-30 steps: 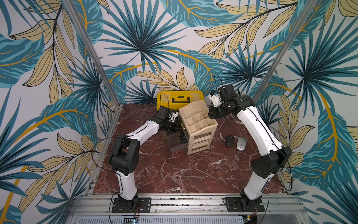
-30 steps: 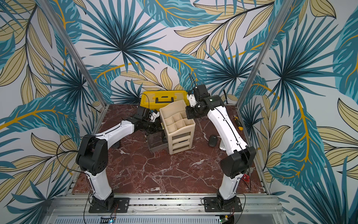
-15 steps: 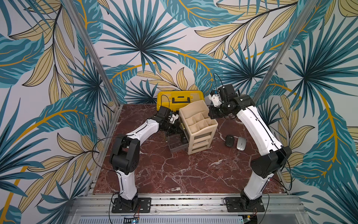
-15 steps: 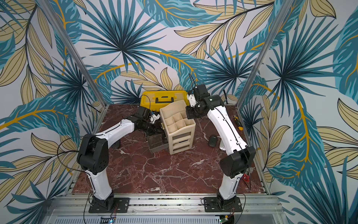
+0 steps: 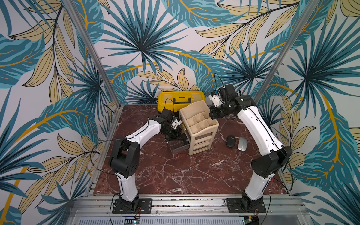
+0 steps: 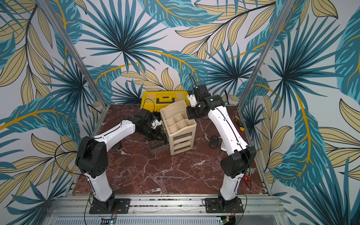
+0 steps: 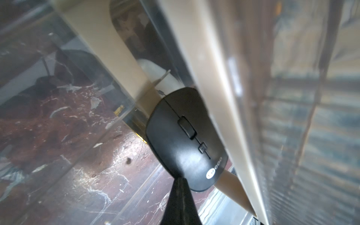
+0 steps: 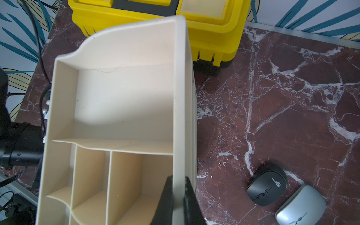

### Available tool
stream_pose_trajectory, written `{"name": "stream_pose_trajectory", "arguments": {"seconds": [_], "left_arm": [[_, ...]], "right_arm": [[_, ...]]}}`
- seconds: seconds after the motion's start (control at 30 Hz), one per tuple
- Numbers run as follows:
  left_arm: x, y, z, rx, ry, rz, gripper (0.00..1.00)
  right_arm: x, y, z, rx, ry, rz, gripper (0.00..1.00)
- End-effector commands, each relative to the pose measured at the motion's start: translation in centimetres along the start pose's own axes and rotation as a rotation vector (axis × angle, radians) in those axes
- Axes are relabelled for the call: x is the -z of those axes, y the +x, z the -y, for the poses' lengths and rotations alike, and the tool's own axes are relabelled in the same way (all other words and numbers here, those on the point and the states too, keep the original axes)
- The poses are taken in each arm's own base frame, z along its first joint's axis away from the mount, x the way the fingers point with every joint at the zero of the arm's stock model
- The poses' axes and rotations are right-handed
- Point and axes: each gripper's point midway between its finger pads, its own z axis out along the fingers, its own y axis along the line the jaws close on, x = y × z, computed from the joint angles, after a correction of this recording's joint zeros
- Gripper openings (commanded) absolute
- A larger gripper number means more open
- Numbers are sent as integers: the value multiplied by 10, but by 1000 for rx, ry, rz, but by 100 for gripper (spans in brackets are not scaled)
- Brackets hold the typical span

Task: Take the mice out of the drawer
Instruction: Adjust the mouse in the drawer.

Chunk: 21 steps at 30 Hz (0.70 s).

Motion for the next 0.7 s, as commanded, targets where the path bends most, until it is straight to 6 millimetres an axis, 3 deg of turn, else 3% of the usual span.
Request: {"name": "stream_pose_trajectory", "arguments": {"seconds": [0.0,0.23,0.43,0.67], "left_arm": [[13,-7,-17,93,-41,87,0],[19,-41,2,170,39,292,0],[3,-57,1,211,43,290,0],[-10,-63,1,245,-6,238,0]], "right_arm": [[-26,23,18,-3,75,-118,0],[-26,24,18,1,78,-119,0],[-27,25,17,1,73,-124,0],[-26,25,18,2,74,-121,0]]}}
